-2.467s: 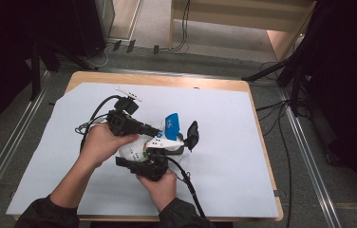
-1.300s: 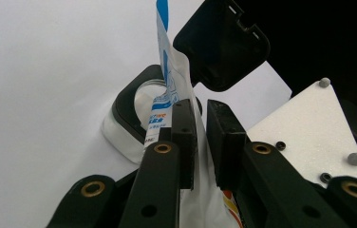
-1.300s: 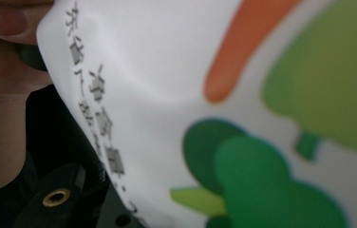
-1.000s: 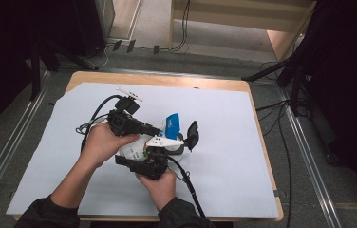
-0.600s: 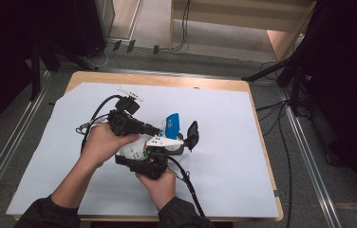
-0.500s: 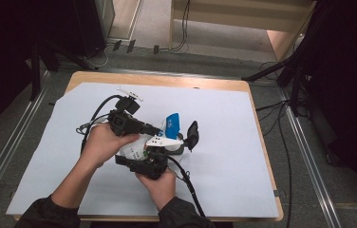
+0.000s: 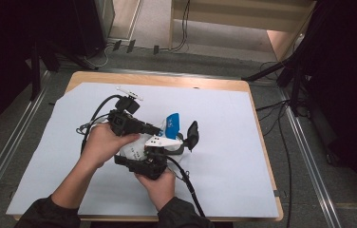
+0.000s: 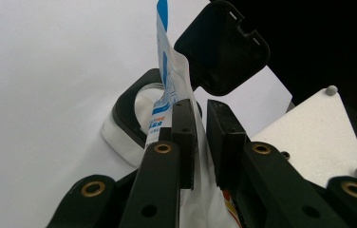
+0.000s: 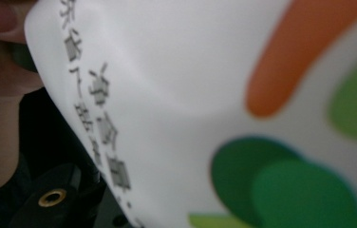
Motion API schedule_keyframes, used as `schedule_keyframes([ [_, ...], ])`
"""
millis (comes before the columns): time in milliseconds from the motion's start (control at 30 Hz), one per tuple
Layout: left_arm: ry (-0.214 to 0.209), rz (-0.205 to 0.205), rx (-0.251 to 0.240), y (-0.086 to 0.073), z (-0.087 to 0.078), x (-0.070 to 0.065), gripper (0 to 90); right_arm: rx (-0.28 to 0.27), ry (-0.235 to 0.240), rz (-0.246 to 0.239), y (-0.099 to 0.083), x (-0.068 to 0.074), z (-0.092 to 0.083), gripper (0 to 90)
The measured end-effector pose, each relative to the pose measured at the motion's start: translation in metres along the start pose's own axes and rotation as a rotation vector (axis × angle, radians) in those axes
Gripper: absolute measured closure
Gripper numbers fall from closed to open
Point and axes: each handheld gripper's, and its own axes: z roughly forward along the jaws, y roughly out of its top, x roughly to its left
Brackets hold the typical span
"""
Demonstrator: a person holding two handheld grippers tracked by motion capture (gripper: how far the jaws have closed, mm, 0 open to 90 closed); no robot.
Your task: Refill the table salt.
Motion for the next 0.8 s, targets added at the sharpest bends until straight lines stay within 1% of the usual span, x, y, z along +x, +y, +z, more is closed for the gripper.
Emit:
schedule_keyframes([
  [33, 0.000, 0.001, -0.001, 0.0000, -0.0001, -0.0002, 83.0, -0.003, 0.005, 0.002, 0.0000, -0.0001, 0.0001, 67.7],
  [400, -0.003, 0.006, -0.003, -0.0001, 0.0007, 0.0003, 83.1, 0.002, -0.006, -0.010, 0.0000, -0.0007, -0.0004, 67.9],
  [667, -0.001, 0.007, -0.015, -0.0001, 0.0008, -0.0007, 83.0, -0.001, -0.007, -0.010, 0.0005, -0.0010, -0.0010, 68.0],
  [733, 0.006, 0.010, -0.019, -0.0002, 0.0015, -0.0006, 83.0, -0.002, -0.013, -0.010, 0.0005, -0.0015, -0.0011, 67.0],
  [800, 0.011, 0.013, -0.014, -0.0004, 0.0027, -0.0001, 83.0, 0.001, -0.014, -0.001, 0.0001, -0.0024, -0.0006, 64.6],
])
